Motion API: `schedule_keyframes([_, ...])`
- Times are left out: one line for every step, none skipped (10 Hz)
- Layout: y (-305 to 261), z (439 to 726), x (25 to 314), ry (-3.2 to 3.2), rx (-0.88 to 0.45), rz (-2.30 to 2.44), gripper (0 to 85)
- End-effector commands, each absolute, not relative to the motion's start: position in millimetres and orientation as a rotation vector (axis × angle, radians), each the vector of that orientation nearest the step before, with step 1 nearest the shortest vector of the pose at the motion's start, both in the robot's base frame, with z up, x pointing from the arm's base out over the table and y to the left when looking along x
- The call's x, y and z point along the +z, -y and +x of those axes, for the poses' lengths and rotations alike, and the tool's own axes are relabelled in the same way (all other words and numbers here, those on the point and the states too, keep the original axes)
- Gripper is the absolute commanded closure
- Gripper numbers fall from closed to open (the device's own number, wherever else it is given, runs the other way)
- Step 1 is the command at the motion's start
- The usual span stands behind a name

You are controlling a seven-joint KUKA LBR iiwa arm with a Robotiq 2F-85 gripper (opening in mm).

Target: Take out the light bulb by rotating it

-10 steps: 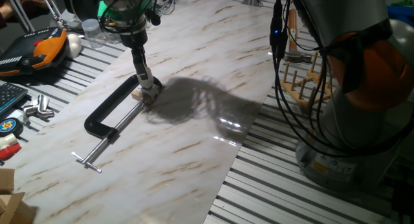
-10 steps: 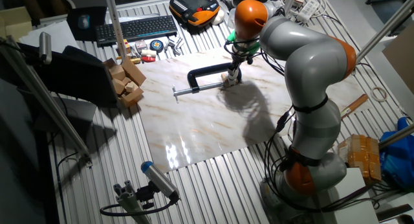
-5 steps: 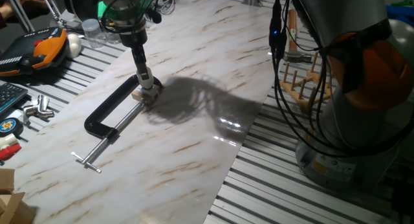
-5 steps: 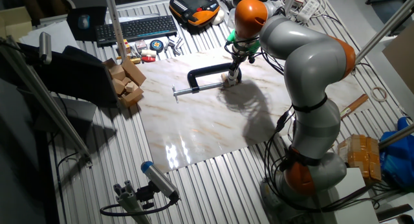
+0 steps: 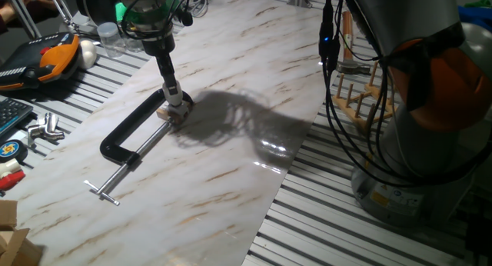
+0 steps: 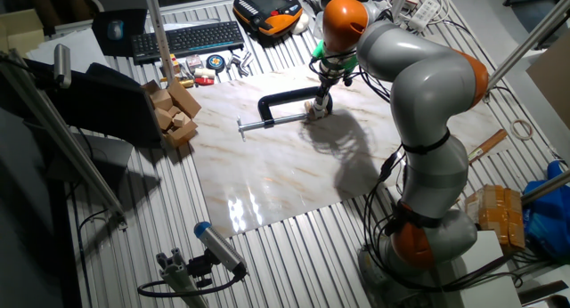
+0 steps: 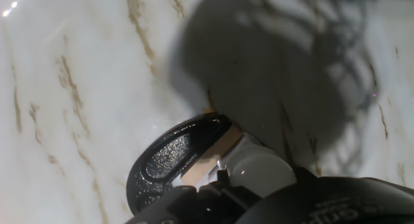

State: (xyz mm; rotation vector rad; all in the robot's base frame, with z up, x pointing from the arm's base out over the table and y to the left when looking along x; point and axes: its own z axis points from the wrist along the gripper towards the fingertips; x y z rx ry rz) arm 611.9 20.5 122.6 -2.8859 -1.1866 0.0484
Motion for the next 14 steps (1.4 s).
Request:
schedule_keyframes([-20.5, 611.8, 122.6, 1.205, 0.054, -2.876, 85.0])
schedule_keyframes([-20.6, 611.8, 122.4, 1.220, 0.061, -2.867, 85.0])
schedule_keyframes([-20.6, 611.8, 122.4, 1.229, 0.063, -2.863, 85.0])
schedule_keyframes([-20.6, 611.7, 122.5, 1.242, 0.063, -2.857, 85.0])
schedule_keyframes([-20.7, 611.7, 122.4, 1.253, 0.063, -2.852, 85.0])
schedule_keyframes([-20.7, 611.7, 122.5, 1.274, 0.064, -2.842, 85.0])
schedule_keyframes([-20.7, 611.7, 122.5, 1.296, 0.065, -2.833, 85.0])
schedule_keyframes([-20.7, 611.7, 122.5, 1.323, 0.059, -2.824, 85.0])
schedule_keyframes([-20.6, 611.7, 122.4, 1.352, 0.056, -2.812, 85.0])
schedule_keyframes([-20.6, 611.6, 122.6, 1.378, 0.053, -2.804, 85.0])
schedule_keyframes([-20.5, 611.5, 122.8, 1.408, 0.052, -2.791, 85.0])
schedule_keyframes([-20.5, 611.5, 122.7, 1.437, 0.045, -2.778, 85.0])
schedule_keyframes([-20.5, 611.5, 122.6, 1.460, 0.042, -2.765, 85.0])
schedule_keyframes([-20.6, 611.4, 122.4, 1.476, 0.039, -2.754, 85.0])
